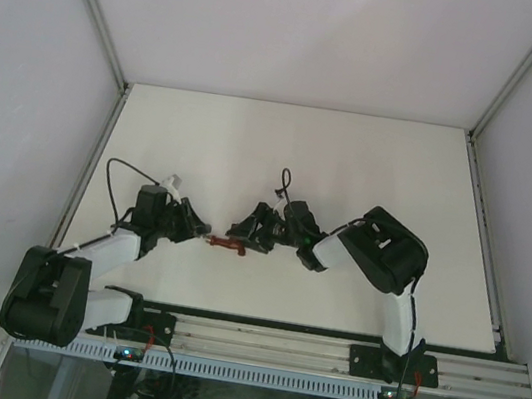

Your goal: Install the water faucets

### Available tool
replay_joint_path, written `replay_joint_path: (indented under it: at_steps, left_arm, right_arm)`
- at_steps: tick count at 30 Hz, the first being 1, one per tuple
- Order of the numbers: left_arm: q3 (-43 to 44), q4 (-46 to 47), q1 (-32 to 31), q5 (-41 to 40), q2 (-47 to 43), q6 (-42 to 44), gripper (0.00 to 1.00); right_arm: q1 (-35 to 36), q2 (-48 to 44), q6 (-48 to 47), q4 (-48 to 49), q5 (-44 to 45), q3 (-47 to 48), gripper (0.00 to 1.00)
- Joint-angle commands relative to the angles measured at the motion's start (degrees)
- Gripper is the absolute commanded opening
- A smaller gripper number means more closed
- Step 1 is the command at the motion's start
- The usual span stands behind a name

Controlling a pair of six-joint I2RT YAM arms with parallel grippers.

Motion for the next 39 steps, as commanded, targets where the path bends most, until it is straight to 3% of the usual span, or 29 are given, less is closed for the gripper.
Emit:
replay_joint_path:
  at_steps: [1,8,12,18,20,24,26,28,32,39]
  left_arm:
    - [0.34,2.37,-0.13,2.78,0.90,1.65,0.00]
    - [-2.83,4.35,-0.08,1.52,0.19,-1.56,0.00]
    - [-2.98,4.28,-0.11,1.18,0.07,-2.09,0.00]
    - [-4.07,6.18,-0.11,1.49,0.41,-2.86,0.00]
    - [-4.42,7.10,-0.14,1.73,0.57,-4.38,0.00]
    - [-4.30,7.47,-0.06,2.07,0.68,-4.61,0.00]
    - [-4.21,7.53,-0.10,1.82,0.82,-4.73,0.00]
    - [-4.14,7.55,-0.13,1.68,0.75,-4.87,0.00]
    - [-3.75,5.89,-0.13,0.15,-2.22,-5.36,0.00]
    - [-5.11,1.01,-0.07,-3.78,-13.24,-6.95,0.00]
  right_arm:
    - [3.98,-0.11,4.04,4.92,5.01,-0.58,0.60]
    - [4.51,4.39,8.23,13.24,5.26,-0.33,0.56]
    - [4.22,3.37,7.20,9.96,8.20,-0.36,0.43]
    - [4.99,3.89,8.57,11.75,6.46,0.04,0.38]
    - [5.44,4.53,7.98,11.62,5.46,0.82,0.28]
    - [4.62,4.63,5.63,9.57,3.57,2.42,0.17]
    - [3.99,4.54,4.89,6.69,2.73,3.28,0.23]
    - [3.67,4.31,4.18,5.04,2.69,3.34,0.17]
    - [3.31,1.61,1.77,4.75,4.75,0.56,0.00]
    - [3.00,-5.88,-3.55,3.76,13.13,-6.93,0.00]
